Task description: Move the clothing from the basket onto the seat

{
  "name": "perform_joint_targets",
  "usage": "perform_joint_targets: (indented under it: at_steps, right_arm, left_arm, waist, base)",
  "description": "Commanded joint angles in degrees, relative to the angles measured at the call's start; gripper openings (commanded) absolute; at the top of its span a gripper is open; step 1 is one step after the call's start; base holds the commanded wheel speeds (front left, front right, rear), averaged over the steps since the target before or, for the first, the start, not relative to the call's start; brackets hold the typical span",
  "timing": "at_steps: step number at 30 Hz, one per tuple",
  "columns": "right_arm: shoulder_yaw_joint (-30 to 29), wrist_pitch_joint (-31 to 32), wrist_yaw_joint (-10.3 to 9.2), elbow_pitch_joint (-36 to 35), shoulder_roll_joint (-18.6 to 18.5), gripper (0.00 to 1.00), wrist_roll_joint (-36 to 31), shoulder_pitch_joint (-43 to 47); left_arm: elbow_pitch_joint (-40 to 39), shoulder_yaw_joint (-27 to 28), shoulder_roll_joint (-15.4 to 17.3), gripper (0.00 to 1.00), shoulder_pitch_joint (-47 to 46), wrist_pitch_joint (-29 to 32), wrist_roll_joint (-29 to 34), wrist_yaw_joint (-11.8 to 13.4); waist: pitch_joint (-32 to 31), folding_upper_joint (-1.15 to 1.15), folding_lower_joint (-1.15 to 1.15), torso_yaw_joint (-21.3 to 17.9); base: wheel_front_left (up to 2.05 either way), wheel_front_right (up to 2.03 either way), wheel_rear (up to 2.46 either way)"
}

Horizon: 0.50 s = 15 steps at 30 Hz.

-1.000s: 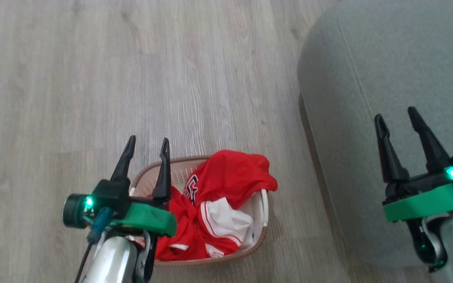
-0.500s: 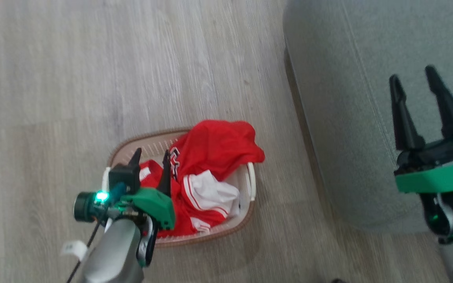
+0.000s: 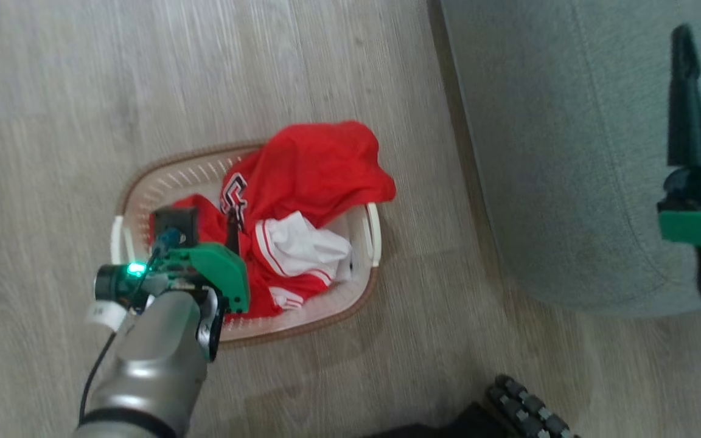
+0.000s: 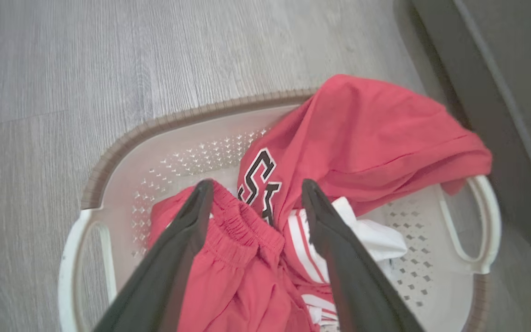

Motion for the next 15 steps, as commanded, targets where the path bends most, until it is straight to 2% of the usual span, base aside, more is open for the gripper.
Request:
perform_joint_targets:
  at_steps: [1, 8, 11, 15]
  right_arm:
    - [0.2, -0.3, -0.01, -2.1, -1.5, 1.00, 0.6, -0.2]
    - [-1.5, -0.3, -0.01, -3.7, -1.3, 1.00, 1.4, -2.7]
    - [-1.9, -0.3, -0.01, -4.2, -1.0, 1.00, 1.6, -3.4]
    - [-2.6, -0.3, -0.01, -4.6, -0.8, 1.00, 1.7, -3.9]
  left_arm:
    - [0.3, 0.9, 0.8, 1.00, -0.8, -0.7, -0.5, 0.5]
    - [9.9, -0.7, 0.9, 1.00, -7.3, 0.1, 0.1, 2.7]
    - [11.3, -1.4, 1.1, 1.00, -9.2, 1.6, 0.4, 2.3]
    - [12.4, -3.1, 1.2, 1.00, -10.5, 7.8, 1.3, 1.3]
  waist:
    - [2.5, 0.00, 0.00, -0.8]
    - [8.5, 0.00, 0.00, -2.2]
    - [10.6, 0.00, 0.00, -2.8]
    - [12.9, 0.00, 0.00, -3.1]
  base:
    - [0.00, 0.00, 0.00]
    - [0.00, 0.00, 0.00]
    - [0.00, 0.00, 0.00]
    - [0.00, 0.00, 0.00]
